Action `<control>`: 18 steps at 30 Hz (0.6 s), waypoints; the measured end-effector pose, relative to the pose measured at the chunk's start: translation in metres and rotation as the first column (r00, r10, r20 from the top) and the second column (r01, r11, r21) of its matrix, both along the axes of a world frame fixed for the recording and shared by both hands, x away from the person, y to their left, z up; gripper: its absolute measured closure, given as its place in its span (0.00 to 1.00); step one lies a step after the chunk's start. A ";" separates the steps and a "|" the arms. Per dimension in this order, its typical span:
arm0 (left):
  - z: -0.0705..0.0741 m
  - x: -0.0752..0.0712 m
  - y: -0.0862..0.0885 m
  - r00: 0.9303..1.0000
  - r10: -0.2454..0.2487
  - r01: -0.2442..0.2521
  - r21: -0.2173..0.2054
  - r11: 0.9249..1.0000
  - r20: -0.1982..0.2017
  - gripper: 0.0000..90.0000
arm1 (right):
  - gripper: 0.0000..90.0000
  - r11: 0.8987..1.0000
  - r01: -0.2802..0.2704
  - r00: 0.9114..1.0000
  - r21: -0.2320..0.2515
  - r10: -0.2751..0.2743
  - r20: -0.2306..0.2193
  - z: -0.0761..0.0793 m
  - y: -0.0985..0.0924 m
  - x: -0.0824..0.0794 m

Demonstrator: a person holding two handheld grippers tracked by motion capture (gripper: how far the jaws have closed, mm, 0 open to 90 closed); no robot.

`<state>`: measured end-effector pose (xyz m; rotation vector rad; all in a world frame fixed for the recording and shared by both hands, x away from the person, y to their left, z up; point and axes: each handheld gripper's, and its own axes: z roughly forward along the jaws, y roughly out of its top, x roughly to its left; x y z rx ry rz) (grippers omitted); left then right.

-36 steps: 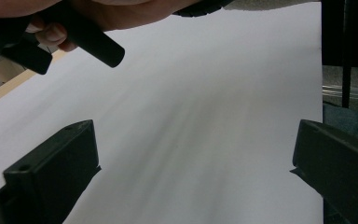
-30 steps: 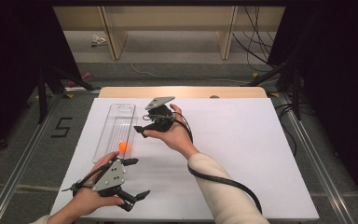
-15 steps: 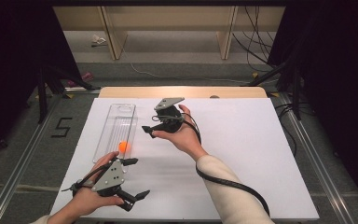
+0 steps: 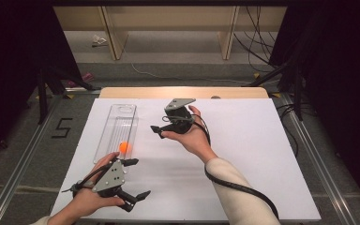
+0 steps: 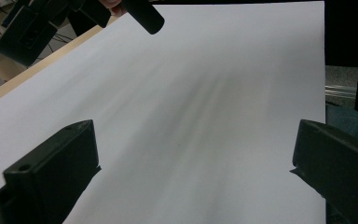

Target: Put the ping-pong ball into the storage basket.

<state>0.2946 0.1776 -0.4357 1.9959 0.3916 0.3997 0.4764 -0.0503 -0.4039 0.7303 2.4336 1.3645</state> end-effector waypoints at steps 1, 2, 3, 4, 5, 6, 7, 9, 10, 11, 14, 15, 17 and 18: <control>0.000 0.000 0.000 1.000 0.000 0.000 0.000 1.000 0.000 0.00 | 0.18 1.000 0.000 1.000 0.000 0.000 0.000 0.000 -0.001 0.000; 0.000 0.000 0.000 1.000 0.000 0.000 0.000 1.000 0.000 0.00 | 0.18 1.000 0.003 1.000 0.001 -0.003 0.000 0.000 -0.003 -0.001; 0.000 0.000 0.000 1.000 0.000 0.000 0.001 1.000 0.000 0.00 | 0.18 1.000 0.007 1.000 0.001 -0.007 -0.002 0.000 -0.005 -0.002; 0.000 0.000 0.000 1.000 0.000 0.000 0.000 1.000 0.000 0.00 | 0.18 1.000 0.008 1.000 0.002 -0.008 0.000 0.000 -0.007 -0.002; 0.000 0.000 0.000 1.000 0.000 0.000 0.000 1.000 -0.001 0.00 | 0.18 1.000 0.011 1.000 0.003 -0.011 -0.001 0.000 -0.009 -0.002; 0.000 0.000 0.000 1.000 0.000 0.000 0.000 1.000 -0.001 0.00 | 0.18 1.000 0.014 1.000 0.006 -0.014 -0.001 0.000 -0.011 -0.003; 0.000 0.000 0.000 1.000 0.001 -0.001 0.000 1.000 0.000 0.00 | 0.18 1.000 0.016 1.000 0.007 -0.016 -0.002 0.000 -0.013 -0.003; 0.000 0.000 0.000 1.000 0.001 -0.001 -0.001 1.000 -0.001 0.00 | 0.18 1.000 0.022 1.000 0.007 -0.022 -0.002 -0.001 -0.016 -0.004; 0.000 0.000 0.000 1.000 0.000 0.000 0.002 1.000 0.000 0.00 | 0.18 1.000 0.026 1.000 0.008 -0.026 -0.004 -0.001 -0.018 -0.004; 0.000 0.000 0.000 1.000 0.000 0.000 0.002 1.000 0.000 0.00 | 0.18 1.000 0.028 1.000 0.009 -0.028 -0.004 -0.001 -0.020 -0.005; 0.000 0.000 0.000 1.000 0.001 -0.001 0.002 1.000 0.000 0.00 | 0.18 0.999 0.037 0.999 0.008 -0.037 -0.007 -0.002 -0.026 -0.006; 0.000 0.000 0.000 1.000 0.001 -0.001 0.001 1.000 0.000 0.00 | 0.18 0.999 0.040 0.999 0.009 -0.040 -0.007 -0.002 -0.028 -0.006; 0.000 0.000 0.000 1.000 0.001 -0.001 0.002 1.000 0.000 0.00 | 0.18 0.999 0.048 0.999 0.013 -0.048 -0.010 -0.002 -0.032 -0.007; 0.000 0.000 0.000 1.000 0.002 -0.002 -0.001 1.000 -0.002 0.00 | 0.18 0.999 0.050 0.999 0.014 -0.050 -0.010 -0.002 -0.034 -0.007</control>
